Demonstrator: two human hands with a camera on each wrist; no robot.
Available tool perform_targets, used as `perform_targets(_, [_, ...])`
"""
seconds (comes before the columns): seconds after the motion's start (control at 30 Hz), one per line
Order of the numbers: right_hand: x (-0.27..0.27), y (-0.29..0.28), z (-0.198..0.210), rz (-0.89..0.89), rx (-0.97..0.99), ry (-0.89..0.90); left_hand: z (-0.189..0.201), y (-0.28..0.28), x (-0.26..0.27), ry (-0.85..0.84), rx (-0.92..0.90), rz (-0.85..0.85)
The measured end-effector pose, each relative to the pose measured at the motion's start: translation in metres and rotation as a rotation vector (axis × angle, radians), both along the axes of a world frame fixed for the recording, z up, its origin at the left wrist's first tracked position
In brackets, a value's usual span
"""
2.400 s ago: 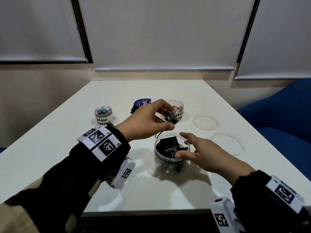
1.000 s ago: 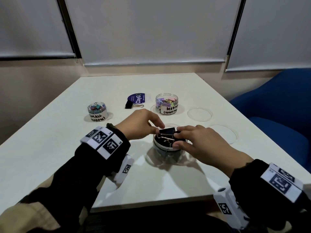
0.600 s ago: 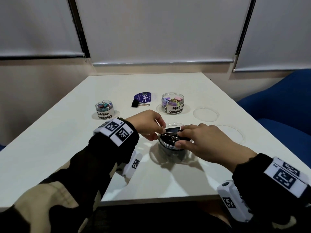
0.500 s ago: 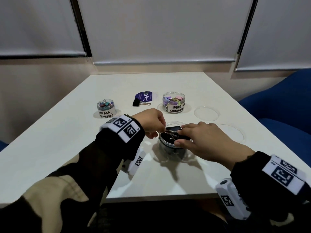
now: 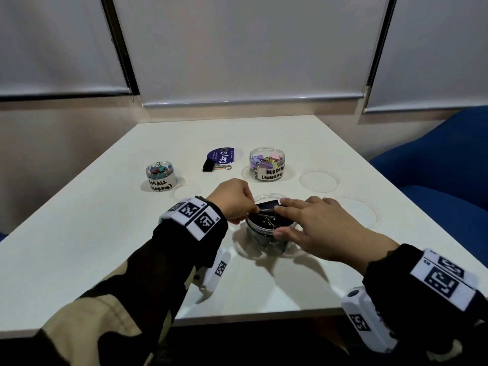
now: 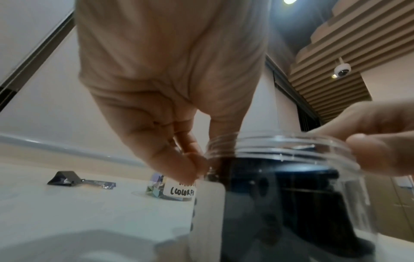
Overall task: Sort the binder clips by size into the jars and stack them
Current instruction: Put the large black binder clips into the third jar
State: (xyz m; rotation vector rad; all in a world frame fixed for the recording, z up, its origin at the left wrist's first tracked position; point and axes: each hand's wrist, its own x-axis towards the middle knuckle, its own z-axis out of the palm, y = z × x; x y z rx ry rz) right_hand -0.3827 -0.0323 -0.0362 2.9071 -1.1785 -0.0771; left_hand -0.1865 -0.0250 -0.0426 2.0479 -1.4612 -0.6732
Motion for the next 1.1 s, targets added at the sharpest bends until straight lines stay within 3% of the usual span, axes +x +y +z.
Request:
perform_targets(0.17, [-0.004, -0.005, -0.004, -0.051, 0.068, -0.087, -0.005, -0.002, 0.010, 0.086, -0.026, -0.019])
perform_targets(0.27, [0.000, -0.008, -0.002, -0.067, 0.269, -0.236, 0.001, -0.008, 0.020, -0.027, 0.016, -0.055])
perform_targets(0.4, [0.009, -0.016, 0.004, -0.048, 0.314, -0.311, 0.006, -0.025, 0.039, -0.210, -0.013, -0.018])
perform_targets(0.7, [0.018, -0.030, 0.012, -0.077, 0.425, -0.360, 0.005, -0.061, 0.107, -0.426, 0.038, 0.066])
perform_targets(1.1, [0.021, -0.039, 0.011, -0.035, 0.477, -0.309, -0.013, -0.103, 0.130, -0.584, 0.188, 0.008])
